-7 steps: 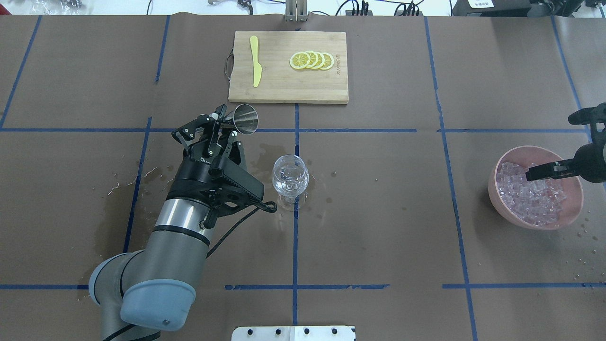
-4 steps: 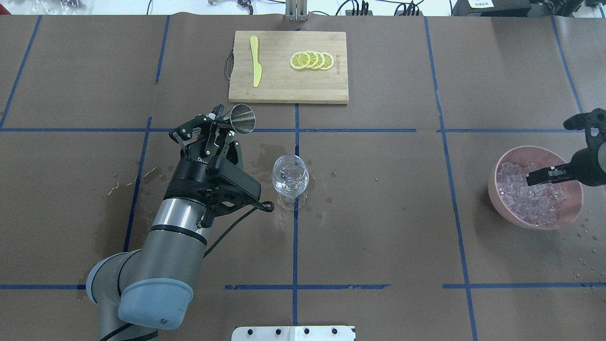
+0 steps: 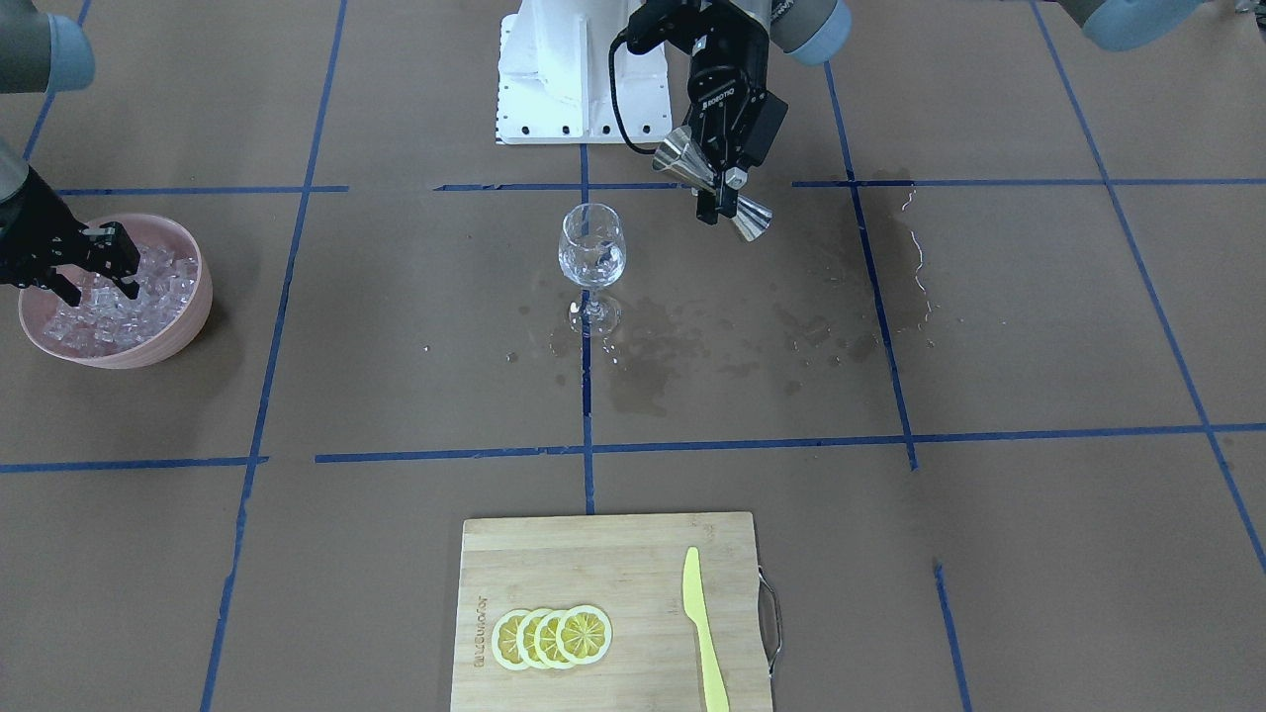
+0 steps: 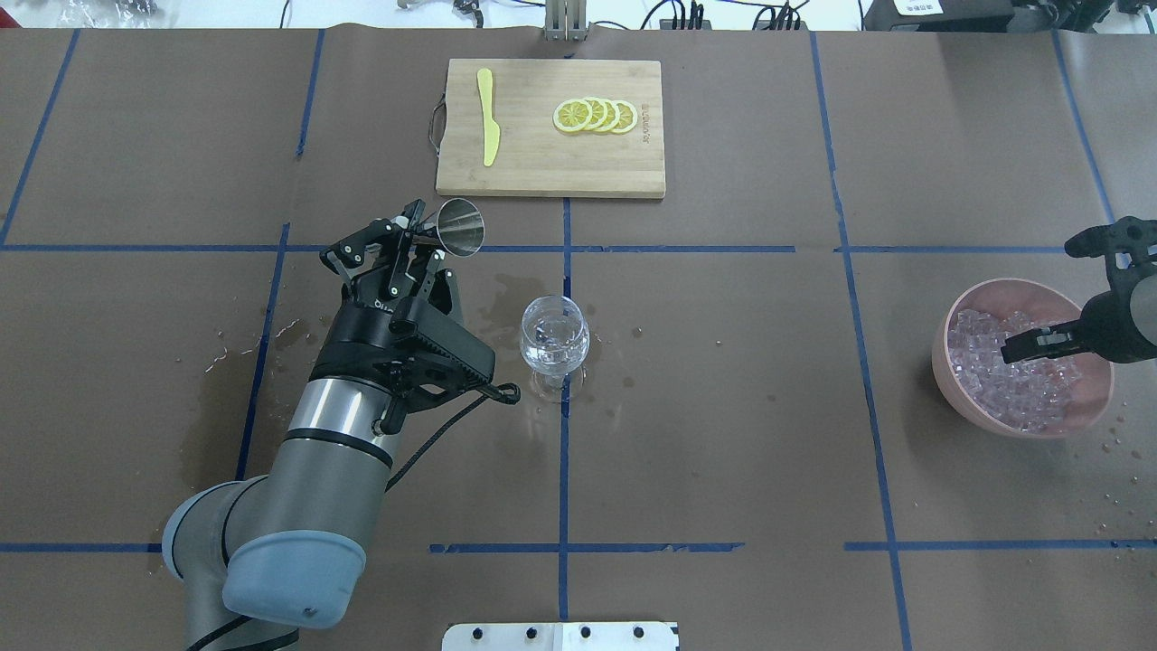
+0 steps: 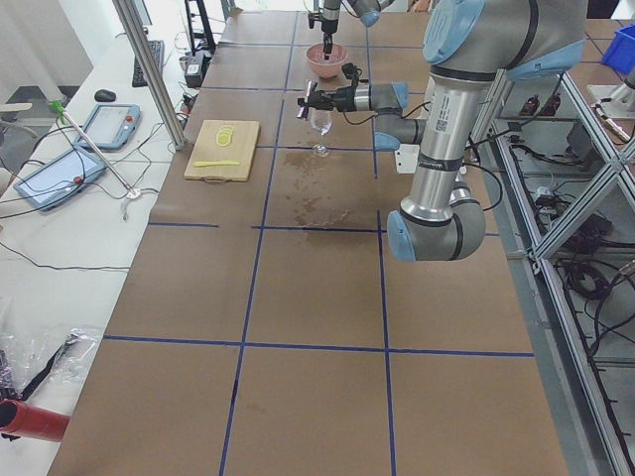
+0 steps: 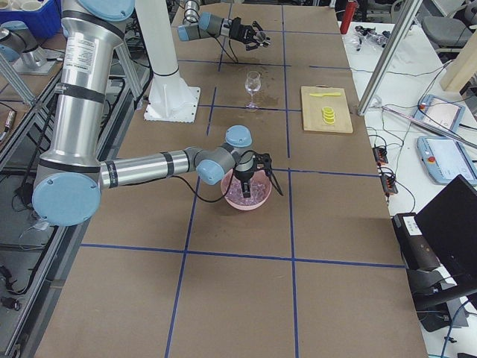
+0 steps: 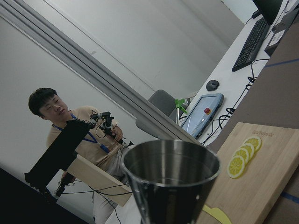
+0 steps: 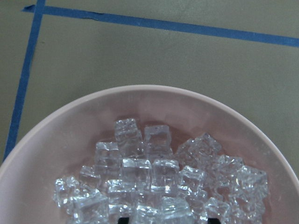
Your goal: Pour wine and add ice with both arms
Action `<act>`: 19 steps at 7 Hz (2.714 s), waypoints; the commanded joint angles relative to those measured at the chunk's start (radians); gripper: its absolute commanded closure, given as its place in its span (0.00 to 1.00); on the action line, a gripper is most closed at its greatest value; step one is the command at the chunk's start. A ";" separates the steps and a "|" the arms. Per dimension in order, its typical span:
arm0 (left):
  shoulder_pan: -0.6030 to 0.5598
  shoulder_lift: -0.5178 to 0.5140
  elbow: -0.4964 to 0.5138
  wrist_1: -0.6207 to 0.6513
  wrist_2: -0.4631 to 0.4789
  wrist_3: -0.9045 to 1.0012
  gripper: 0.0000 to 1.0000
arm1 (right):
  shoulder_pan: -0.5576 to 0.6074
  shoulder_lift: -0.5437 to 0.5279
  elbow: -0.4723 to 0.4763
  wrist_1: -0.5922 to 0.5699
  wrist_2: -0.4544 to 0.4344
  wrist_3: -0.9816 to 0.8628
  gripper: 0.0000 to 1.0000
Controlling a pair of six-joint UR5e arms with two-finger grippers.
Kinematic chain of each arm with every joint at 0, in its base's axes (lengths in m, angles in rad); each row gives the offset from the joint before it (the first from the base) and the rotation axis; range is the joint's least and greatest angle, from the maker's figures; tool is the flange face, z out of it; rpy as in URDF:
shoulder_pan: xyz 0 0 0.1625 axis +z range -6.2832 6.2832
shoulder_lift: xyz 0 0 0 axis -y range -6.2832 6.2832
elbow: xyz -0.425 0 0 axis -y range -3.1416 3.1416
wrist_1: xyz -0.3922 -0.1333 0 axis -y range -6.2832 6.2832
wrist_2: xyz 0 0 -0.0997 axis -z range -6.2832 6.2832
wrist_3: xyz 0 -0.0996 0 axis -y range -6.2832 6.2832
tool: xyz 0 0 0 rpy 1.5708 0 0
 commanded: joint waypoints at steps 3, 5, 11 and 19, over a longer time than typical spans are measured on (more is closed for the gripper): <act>0.000 0.016 0.000 -0.024 0.000 0.000 1.00 | -0.002 -0.003 -0.003 -0.004 0.000 -0.001 0.60; 0.001 0.016 0.000 -0.029 0.001 0.000 1.00 | 0.001 -0.009 0.002 -0.004 0.005 -0.018 0.79; -0.012 0.043 -0.002 -0.116 -0.037 -0.002 1.00 | 0.150 -0.052 0.176 -0.008 0.077 -0.021 1.00; -0.088 0.476 -0.044 -0.363 -0.255 -0.602 1.00 | 0.256 0.282 0.275 -0.337 0.149 -0.003 1.00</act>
